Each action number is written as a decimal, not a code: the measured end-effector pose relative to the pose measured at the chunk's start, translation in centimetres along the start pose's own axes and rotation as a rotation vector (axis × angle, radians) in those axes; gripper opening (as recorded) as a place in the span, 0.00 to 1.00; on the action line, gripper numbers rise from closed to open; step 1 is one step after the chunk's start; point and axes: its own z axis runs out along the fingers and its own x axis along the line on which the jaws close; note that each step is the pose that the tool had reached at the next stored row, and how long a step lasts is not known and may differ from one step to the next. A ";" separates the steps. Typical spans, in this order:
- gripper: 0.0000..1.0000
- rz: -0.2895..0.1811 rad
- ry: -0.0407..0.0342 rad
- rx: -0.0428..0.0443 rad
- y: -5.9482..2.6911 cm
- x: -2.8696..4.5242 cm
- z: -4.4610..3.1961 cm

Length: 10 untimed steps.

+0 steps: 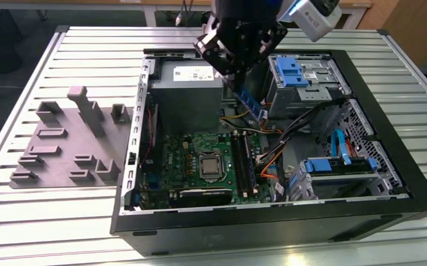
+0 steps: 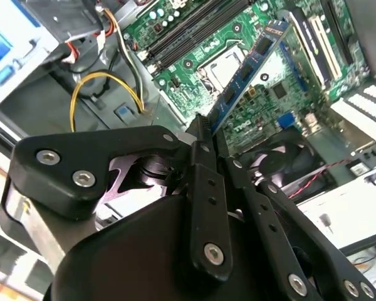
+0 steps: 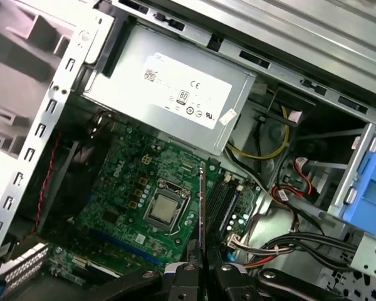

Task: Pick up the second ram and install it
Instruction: 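Insert the second ram into the second slot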

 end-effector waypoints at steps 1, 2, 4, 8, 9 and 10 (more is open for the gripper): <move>0.14 0.016 0.0000 0.0001 0.00 0.00 0.01; 0.14 0.032 -0.0001 0.0001 0.00 0.00 0.02; 0.14 0.065 -0.0002 0.0001 0.01 0.00 0.04; 0.14 0.131 -0.0004 0.0001 0.02 -0.01 0.09; 0.14 0.148 -0.0005 0.0001 0.02 -0.01 0.11; 0.14 0.164 -0.0005 0.0001 0.02 -0.01 0.12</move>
